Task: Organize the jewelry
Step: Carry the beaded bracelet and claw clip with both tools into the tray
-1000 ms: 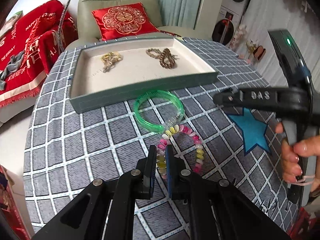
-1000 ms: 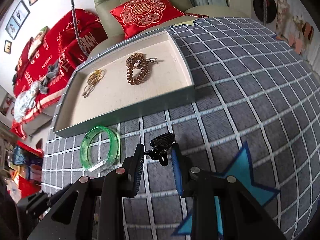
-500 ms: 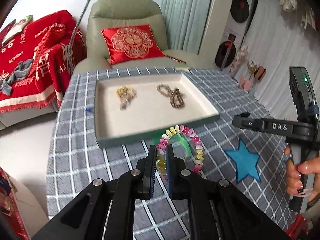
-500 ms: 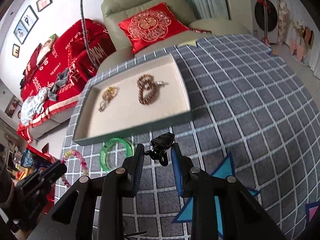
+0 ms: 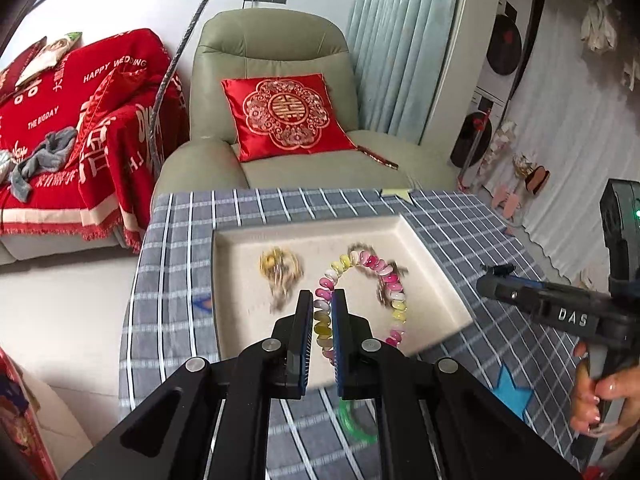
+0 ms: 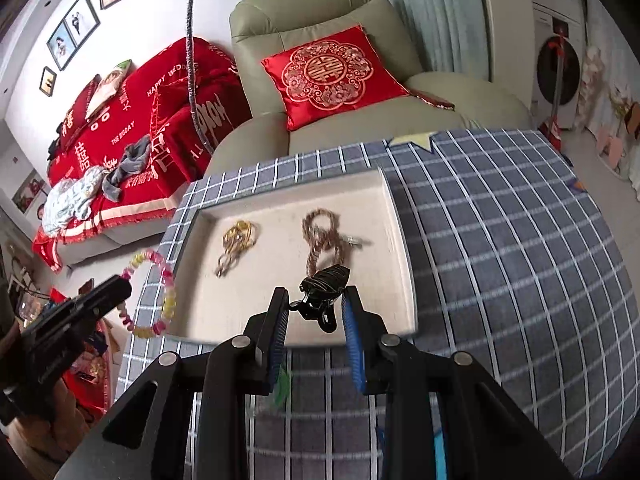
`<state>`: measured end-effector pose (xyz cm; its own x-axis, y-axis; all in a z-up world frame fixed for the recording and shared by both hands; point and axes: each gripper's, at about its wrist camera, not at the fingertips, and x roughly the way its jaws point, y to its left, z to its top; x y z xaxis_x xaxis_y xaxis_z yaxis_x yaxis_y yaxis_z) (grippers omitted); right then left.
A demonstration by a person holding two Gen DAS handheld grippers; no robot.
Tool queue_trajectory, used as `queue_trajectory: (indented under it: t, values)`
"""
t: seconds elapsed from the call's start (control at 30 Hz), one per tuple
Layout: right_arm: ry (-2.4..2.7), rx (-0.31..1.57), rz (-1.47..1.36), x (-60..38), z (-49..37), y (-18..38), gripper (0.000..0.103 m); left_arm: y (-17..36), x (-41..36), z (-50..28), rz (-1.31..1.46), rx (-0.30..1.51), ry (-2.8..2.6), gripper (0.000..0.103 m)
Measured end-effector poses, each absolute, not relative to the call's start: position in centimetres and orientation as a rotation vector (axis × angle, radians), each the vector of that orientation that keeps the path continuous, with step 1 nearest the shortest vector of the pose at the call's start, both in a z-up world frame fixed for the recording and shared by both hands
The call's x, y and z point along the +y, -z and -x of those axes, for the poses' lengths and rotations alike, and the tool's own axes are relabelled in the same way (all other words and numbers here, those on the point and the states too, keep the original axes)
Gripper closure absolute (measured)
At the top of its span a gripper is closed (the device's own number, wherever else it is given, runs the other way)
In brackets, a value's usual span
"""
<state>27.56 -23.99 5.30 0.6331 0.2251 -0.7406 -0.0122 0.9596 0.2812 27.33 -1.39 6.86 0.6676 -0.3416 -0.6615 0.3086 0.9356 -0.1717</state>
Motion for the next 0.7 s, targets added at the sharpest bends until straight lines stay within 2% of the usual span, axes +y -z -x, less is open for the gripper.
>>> queue_trajectory:
  t: [0.37, 0.7]
  values:
    - [-0.113, 0.914, -0.210, -24.1, -34.3, -2.3, 0.073, -3.3, -4.8, -34.5, -0.003, 0.832, 0.315, 0.079]
    - [-0.101, 0.981, -0.216, -24.2, -35.9, 2.3, 0.073, 1.6, -7.1, -37.4, -0.064, 0.937, 0.283, 0.079]
